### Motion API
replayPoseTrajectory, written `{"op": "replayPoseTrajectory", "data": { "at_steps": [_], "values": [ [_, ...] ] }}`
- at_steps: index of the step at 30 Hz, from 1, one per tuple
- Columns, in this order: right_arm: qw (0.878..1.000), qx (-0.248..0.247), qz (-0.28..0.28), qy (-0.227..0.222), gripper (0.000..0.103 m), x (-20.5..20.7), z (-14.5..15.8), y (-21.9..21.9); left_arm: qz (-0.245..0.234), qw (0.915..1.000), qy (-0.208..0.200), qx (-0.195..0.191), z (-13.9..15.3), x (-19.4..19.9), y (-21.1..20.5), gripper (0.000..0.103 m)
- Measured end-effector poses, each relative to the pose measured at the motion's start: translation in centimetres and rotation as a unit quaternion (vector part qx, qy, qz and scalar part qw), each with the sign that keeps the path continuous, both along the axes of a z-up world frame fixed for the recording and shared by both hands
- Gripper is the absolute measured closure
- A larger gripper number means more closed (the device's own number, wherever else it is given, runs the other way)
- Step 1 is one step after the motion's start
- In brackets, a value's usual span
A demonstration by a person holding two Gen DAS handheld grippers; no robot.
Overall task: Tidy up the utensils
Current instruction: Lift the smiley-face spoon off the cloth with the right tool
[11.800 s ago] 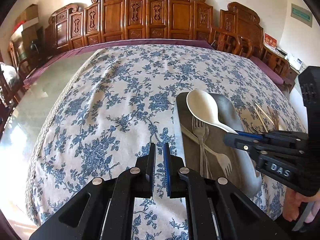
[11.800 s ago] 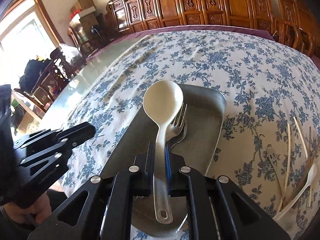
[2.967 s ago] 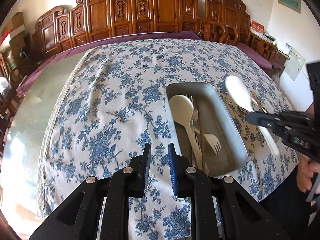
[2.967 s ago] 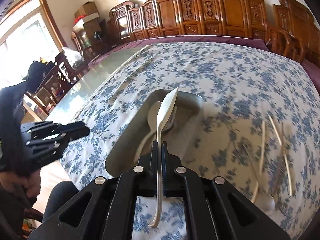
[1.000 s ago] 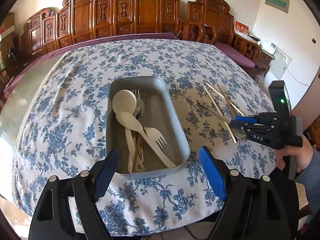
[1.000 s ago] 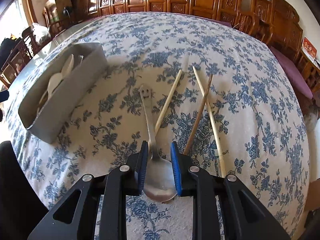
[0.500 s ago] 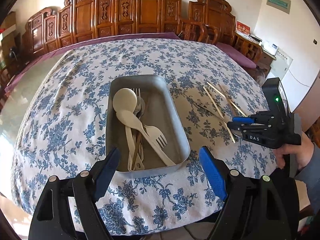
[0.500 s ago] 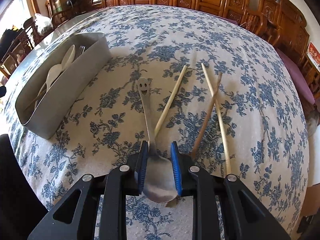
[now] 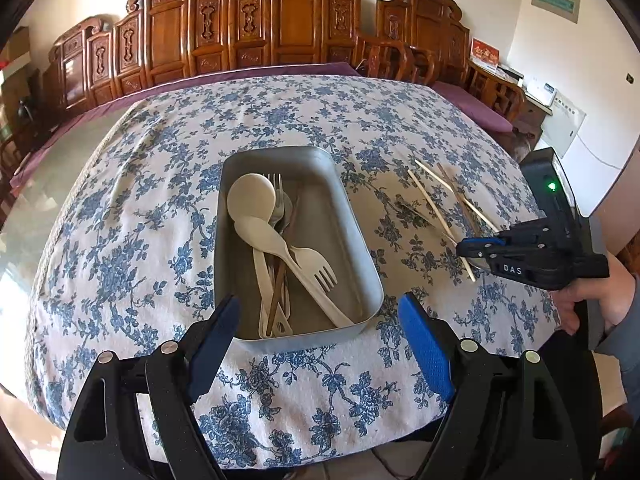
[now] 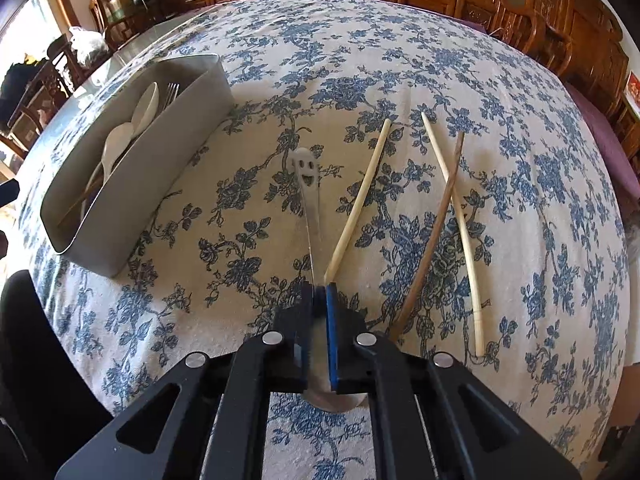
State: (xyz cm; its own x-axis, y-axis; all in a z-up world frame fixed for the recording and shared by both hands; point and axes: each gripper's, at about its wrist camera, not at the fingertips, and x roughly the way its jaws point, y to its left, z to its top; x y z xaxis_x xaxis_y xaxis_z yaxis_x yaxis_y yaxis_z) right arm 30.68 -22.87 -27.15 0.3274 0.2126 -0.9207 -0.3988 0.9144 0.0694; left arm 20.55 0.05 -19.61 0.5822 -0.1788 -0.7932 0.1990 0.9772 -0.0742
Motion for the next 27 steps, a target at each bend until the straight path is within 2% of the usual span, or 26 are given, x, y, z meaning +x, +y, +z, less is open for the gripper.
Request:
{"op": "replayPoseTrajectory", "data": {
  "at_steps": [5,9,17,23,26,27],
  "values": [
    [1.000,0.011,-0.003,-0.004,0.097,-0.7,0.5,-0.8,-0.001,1.0000,0.000,-0.001,-0.1,0.0,0.0,0.025],
    [1.000,0.018,0.003,-0.009,0.102,-1.3,1.3,-1.1,-0.003,1.0000,0.001,-0.002,-0.2,-0.1,-0.3,0.025],
    [1.000,-0.008,0.021,-0.020,0.102,-1.8,1.4,-0.6,-0.008,1.0000,0.001,0.000,-0.3,-0.3,-1.0,0.025],
    [0.997,-0.003,0.049,-0.053,0.102,-2.1,2.5,0.8,-0.009,1.0000,-0.001,0.000,0.0,-0.5,-1.0,0.025],
    [0.997,-0.014,0.059,-0.054,0.087,-1.2,2.2,1.5,-0.009,1.0000,-0.001,0.001,0.0,-0.5,-1.0,0.025],
    [0.997,-0.017,0.062,-0.049,0.086,-0.8,2.0,1.6,-0.009,1.0000,-0.001,0.000,0.0,-0.5,-1.0,0.025]
  ]
}}
